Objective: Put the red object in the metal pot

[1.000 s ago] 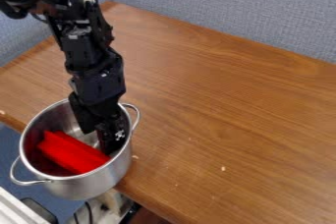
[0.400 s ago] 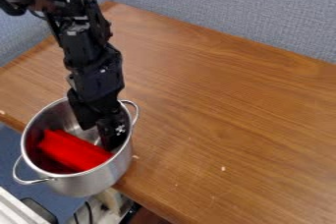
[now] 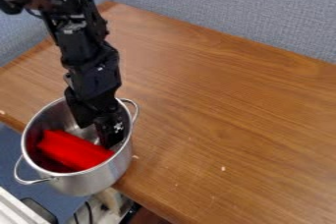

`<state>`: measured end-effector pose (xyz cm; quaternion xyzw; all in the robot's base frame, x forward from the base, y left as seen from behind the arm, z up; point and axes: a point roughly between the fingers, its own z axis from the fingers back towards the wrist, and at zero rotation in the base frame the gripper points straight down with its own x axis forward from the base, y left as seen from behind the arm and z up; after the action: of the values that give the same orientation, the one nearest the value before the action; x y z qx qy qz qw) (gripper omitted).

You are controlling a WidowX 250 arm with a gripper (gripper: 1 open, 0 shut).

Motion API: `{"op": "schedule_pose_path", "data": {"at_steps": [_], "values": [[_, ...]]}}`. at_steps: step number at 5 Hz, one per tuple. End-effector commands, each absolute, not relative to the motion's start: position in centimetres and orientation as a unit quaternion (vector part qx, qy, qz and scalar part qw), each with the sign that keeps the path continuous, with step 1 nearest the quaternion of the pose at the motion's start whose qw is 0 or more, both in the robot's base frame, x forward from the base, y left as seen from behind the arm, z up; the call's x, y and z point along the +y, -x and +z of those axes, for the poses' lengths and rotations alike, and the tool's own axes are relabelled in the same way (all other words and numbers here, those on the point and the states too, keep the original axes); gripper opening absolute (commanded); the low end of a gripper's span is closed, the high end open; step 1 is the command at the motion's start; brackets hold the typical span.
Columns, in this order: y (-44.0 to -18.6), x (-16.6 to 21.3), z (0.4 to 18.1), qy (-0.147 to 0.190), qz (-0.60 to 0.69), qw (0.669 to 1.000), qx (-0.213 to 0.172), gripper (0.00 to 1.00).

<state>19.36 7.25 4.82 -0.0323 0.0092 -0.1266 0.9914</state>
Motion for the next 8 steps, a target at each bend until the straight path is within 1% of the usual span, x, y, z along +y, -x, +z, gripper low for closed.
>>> {"op": "schedule_pose_path", "data": {"at_steps": [1,5,8], "values": [[-20.05,7.92,5.94,0.021,-0.115,0.993,-0.017,1.00],[-20.22,8.47,6.18,0.026,-0.096,0.995,-0.020,1.00],[-20.25,8.75,5.50,0.026,-0.089,0.995,-0.022,1.00]]}}
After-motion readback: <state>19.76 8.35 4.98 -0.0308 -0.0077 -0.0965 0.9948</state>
